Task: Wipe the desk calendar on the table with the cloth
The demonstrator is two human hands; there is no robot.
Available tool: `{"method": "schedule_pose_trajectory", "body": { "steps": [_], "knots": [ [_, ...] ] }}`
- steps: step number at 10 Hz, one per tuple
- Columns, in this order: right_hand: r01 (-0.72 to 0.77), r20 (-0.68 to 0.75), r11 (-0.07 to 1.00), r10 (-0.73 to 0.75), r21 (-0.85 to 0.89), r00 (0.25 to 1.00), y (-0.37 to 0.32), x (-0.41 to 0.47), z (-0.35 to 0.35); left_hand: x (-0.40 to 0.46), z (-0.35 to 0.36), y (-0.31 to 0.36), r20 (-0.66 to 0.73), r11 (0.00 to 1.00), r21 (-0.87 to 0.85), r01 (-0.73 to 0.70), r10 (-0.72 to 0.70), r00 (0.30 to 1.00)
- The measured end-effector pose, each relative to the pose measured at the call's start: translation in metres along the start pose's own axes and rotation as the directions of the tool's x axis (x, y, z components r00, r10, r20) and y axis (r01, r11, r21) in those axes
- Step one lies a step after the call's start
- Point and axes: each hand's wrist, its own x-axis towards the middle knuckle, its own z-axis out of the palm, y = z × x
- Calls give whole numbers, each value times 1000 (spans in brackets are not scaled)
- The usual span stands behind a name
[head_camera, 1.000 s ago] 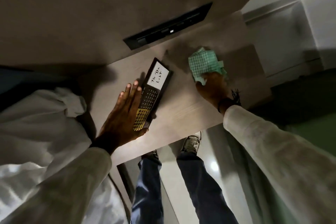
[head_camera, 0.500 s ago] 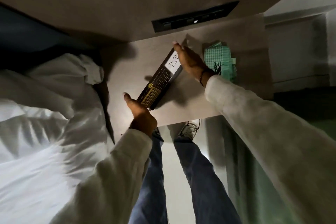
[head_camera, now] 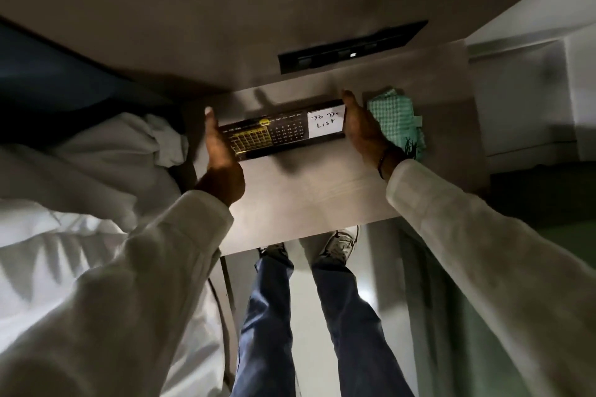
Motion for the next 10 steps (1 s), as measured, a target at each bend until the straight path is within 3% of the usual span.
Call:
{"method": "schedule_pose_trajectory", "body": {
  "steps": [1,5,8,9,10],
  "knots": [
    [-19,-76,998,24,60,997,0,2,8,6,0,9,46,994,64,-85,82,996],
    [-22,-66,998,26,64,997,-11,-9,15,8,-7,14,99,999,32,21,-24,995],
    [8,-52,995,-3,104,999,-7,-14,11,4,-14,0,83,992,115,-55,45,996],
    [28,-119,996,-18,81,993,-6,-28,1,-14,-22,-6,60,953,267,-141,129,990],
    [129,-146,985,-112,112,983,-15,-53,-15,-45,-35,-9,178,626,678,-385,368,912]
  ]
}}
